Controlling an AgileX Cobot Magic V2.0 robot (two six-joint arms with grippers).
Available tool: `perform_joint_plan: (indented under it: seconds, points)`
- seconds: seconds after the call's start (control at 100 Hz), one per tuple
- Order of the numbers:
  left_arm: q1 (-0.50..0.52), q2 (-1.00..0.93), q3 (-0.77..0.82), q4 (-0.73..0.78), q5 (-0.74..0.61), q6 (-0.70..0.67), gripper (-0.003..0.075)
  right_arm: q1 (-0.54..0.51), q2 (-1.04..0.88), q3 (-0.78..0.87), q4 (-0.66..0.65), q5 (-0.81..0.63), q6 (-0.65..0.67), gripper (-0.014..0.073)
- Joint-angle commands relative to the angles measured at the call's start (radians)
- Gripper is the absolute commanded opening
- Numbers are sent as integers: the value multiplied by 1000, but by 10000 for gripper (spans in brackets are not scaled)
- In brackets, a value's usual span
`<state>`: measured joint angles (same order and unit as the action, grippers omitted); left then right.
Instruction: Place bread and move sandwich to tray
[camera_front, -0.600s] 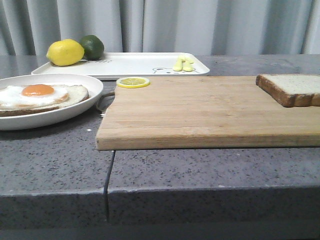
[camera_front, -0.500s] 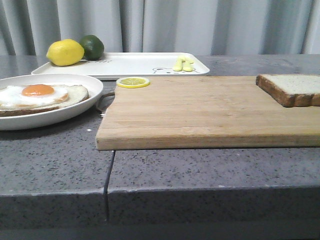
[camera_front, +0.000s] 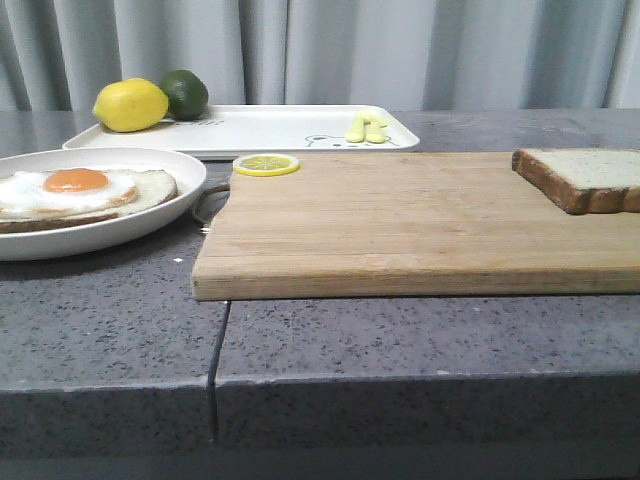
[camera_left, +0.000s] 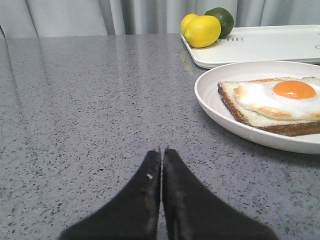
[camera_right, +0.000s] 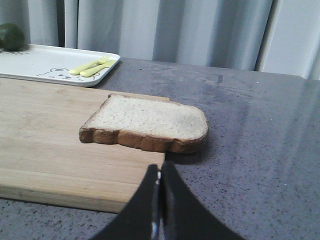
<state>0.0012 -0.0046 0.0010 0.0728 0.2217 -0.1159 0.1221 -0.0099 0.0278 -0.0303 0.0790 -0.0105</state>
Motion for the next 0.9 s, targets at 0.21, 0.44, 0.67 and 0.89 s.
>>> perform_joint_plan:
  seconds: [0.21, 0.44, 0.67, 0.89]
  points:
    - [-6, -33, 16, -8, -76, -8, -19, -6, -21, 0, -9, -87, -1, -67]
    - [-6, -33, 16, -9, -136, -8, -19, -6, -21, -2, -9, -183, -1, -67]
    - [-6, -33, -12, -109, -323, -8, -19, -6, -19, -91, 115, -120, 0, -67]
    - [-6, -9, -219, -163, -126, -8, -19, -6, 28, -292, 141, 126, 0, -67]
